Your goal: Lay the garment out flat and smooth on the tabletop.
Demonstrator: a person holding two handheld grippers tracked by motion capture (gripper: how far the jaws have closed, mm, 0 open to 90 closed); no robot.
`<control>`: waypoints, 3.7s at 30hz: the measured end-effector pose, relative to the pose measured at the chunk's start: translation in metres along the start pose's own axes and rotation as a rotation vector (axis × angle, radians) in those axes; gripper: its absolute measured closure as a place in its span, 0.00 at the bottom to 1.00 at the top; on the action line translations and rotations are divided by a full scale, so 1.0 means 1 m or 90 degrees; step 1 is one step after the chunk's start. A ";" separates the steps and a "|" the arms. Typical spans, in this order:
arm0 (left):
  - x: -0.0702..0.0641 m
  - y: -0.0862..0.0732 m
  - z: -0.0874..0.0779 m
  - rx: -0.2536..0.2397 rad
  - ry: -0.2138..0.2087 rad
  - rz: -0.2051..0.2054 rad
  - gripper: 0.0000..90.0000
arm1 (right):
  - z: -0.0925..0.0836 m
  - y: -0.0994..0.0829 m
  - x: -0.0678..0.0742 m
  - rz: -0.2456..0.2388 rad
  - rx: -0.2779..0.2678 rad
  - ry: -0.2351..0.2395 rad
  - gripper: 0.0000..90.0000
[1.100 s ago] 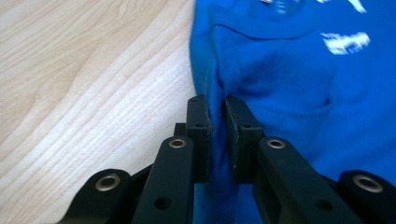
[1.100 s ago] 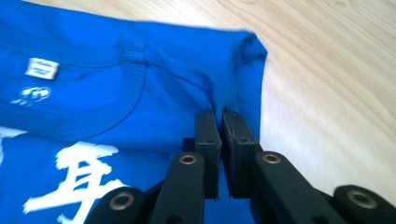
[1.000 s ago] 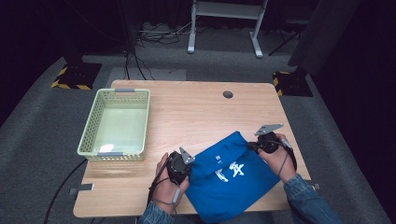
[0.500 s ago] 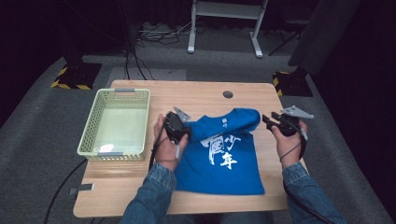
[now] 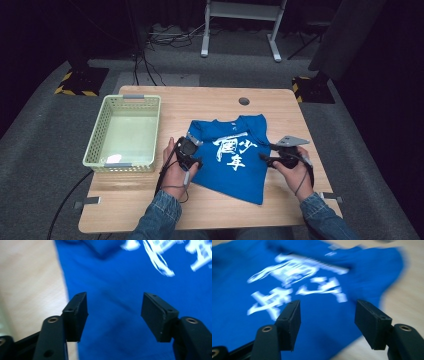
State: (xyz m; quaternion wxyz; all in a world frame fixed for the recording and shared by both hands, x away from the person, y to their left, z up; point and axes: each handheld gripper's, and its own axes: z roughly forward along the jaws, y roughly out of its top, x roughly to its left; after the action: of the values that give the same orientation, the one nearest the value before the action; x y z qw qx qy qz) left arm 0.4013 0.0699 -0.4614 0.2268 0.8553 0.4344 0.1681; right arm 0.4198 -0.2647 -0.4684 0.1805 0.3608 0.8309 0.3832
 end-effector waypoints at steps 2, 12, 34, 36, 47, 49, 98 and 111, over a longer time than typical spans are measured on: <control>-0.002 -0.003 0.009 0.025 -0.021 0.005 0.45 | 0.011 -0.002 0.011 -0.018 0.026 0.036 0.43; -0.022 -0.019 0.000 0.059 -0.077 0.017 0.54 | 0.014 -0.016 0.020 -0.058 0.107 0.079 0.47; -0.052 -0.025 -0.043 0.007 -0.117 0.011 0.42 | -0.041 -0.049 0.028 -0.040 0.112 0.060 0.41; -0.046 -0.019 -0.042 -0.003 -0.107 0.001 0.40 | -0.037 -0.048 0.028 -0.030 0.104 0.054 0.39; -0.024 0.016 -0.008 0.001 -0.084 -0.039 0.35 | -0.035 -0.045 0.035 -0.026 0.072 0.045 0.38; -0.024 0.021 0.000 0.006 -0.087 -0.042 0.35 | -0.037 -0.046 0.034 -0.022 0.069 0.043 0.38; -0.052 -0.009 0.008 0.027 -0.104 0.072 0.50 | -0.017 -0.046 0.009 -0.036 0.093 0.058 0.35; -0.095 -0.019 -0.007 0.042 -0.125 0.093 0.44 | -0.048 -0.079 0.010 -0.026 0.058 0.048 0.35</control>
State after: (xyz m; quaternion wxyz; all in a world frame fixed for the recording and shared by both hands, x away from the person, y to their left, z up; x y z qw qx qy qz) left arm 0.3313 0.0040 -0.4744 0.2274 0.9040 0.3520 0.0849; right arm 0.3487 -0.3170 -0.4981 0.1399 0.3370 0.8608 0.3547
